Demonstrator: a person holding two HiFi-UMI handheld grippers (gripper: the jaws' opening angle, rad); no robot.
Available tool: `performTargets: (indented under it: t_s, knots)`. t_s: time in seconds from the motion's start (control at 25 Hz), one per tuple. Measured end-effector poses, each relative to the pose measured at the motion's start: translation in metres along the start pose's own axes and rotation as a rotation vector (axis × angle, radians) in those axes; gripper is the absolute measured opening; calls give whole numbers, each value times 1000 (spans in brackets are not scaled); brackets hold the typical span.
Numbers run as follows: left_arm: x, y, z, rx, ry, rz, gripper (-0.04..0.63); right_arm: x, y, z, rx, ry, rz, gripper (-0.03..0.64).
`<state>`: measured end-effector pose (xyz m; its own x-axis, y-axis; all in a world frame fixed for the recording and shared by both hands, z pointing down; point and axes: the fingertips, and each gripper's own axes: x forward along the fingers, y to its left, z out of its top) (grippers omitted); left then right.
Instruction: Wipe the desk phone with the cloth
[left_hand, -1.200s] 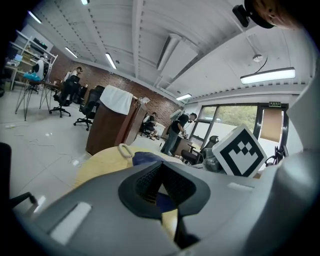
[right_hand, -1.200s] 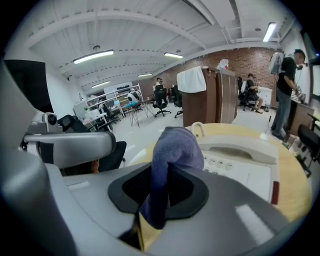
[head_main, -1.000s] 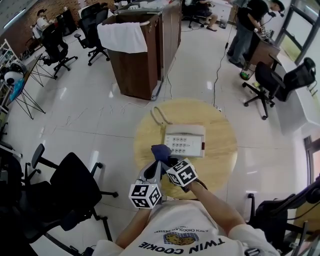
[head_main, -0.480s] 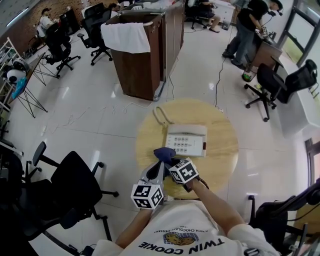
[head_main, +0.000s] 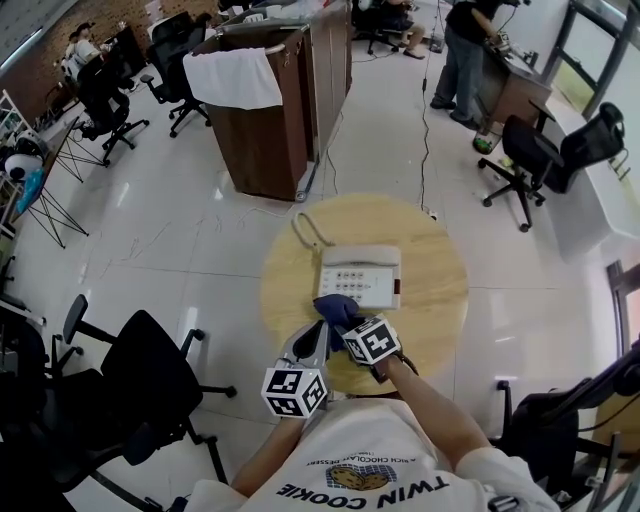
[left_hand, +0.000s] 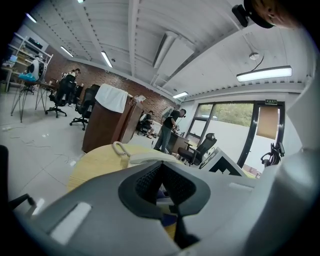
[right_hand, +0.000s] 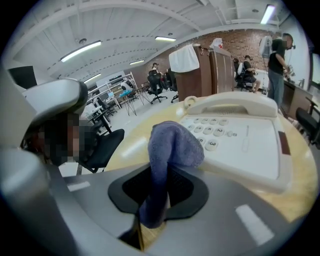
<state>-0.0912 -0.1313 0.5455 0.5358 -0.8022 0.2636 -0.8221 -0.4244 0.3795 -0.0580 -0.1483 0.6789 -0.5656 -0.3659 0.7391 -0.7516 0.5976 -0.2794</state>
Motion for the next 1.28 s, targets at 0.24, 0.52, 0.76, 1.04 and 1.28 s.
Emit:
performTargets:
  t_s: [0.24,0.52,0.76,1.04,1.28]
  knots:
    - [6,-10,-3,0,7,-14,-8,-12,-15,-10,32,3,-17,67]
    - [15,-22,-6,0,14,-34,-8,-28,-34,-21,73,-4,-44,67]
    - [25,-33,-8,8,32,-69,-9,-43,-52,-30,116,-12,-79,66]
    - [36,-43,-8,17,47,-107,-9,-58,-70,-41,169,-21,-116,67]
    - [41,-48,-10,22,55,-131,-8,-75,-83,-50,223,-47,-143,66]
